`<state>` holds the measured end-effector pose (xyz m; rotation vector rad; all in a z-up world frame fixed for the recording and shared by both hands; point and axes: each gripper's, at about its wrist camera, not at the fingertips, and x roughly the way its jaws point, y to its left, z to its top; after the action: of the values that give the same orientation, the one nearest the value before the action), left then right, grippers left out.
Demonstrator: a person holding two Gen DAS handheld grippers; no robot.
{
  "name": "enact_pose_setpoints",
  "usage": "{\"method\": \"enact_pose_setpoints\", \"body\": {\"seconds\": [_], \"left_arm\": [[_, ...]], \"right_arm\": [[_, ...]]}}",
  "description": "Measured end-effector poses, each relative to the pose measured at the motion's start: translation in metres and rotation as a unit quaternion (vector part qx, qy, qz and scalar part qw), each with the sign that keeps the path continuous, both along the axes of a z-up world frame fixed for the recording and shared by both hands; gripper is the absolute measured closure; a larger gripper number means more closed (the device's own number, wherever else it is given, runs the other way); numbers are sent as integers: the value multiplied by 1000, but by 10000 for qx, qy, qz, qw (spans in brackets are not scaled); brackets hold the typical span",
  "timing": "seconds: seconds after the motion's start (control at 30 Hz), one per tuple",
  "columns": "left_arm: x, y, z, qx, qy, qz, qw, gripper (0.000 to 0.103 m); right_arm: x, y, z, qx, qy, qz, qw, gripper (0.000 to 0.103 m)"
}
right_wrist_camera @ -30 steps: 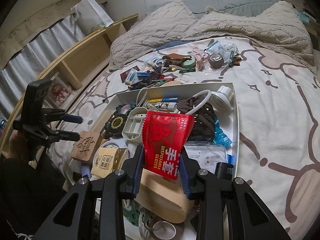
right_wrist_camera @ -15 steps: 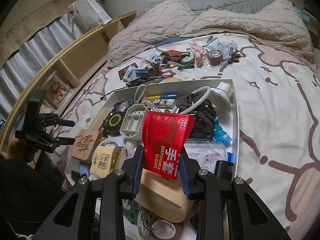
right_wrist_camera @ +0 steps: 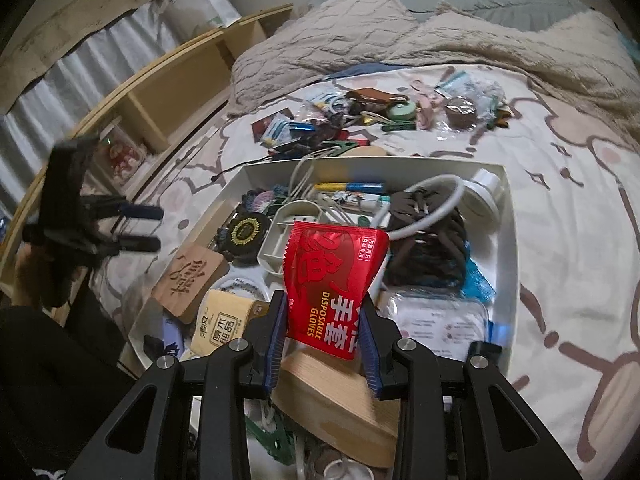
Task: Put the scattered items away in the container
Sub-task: 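Open the left gripper on the coaster while the right gripper releases the packet, then move the right tool toward the bagged brown tape roll while the left tool approaches the black lighter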
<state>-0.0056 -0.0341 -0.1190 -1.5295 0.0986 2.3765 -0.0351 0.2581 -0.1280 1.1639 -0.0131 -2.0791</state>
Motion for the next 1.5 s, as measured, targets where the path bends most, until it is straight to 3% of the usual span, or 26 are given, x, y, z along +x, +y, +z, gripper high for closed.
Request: {"method": "enact_pose_setpoints", "body": {"seconds": [0.03, 0.07, 0.13, 0.2, 0.37, 0.47, 0.97, 1.5], "left_arm": [[-2, 0, 2, 148, 21, 52, 9999, 24], [-5, 0, 5, 294, 52, 102, 9995, 22], [-8, 3, 10, 481, 175, 212, 9985, 14], [-11, 6, 14, 550, 295, 238, 9978, 14], [-16, 13, 17, 789, 575, 342, 9946, 13], [-18, 16, 17, 813, 779, 429, 9927, 2], [-15, 25, 20, 554, 1335, 502, 9882, 0], [-21, 24, 36, 521, 1834, 659, 9794, 0]], "right_arm": [[0, -2, 0, 30, 51, -32, 10000, 39], [1, -2, 2, 8, 99, -51, 9999, 26], [2, -1, 5, -112, 154, -60, 9998, 24], [2, 0, 8, -188, 178, -86, 9996, 23], [4, 1, 14, -206, 343, -190, 9990, 5], [5, 1, 17, -116, 481, -263, 9984, 1], [-2, 6, 25, 210, 918, -786, 9925, 0], [-14, 18, 48, 2, 1361, -902, 9866, 0]]}}
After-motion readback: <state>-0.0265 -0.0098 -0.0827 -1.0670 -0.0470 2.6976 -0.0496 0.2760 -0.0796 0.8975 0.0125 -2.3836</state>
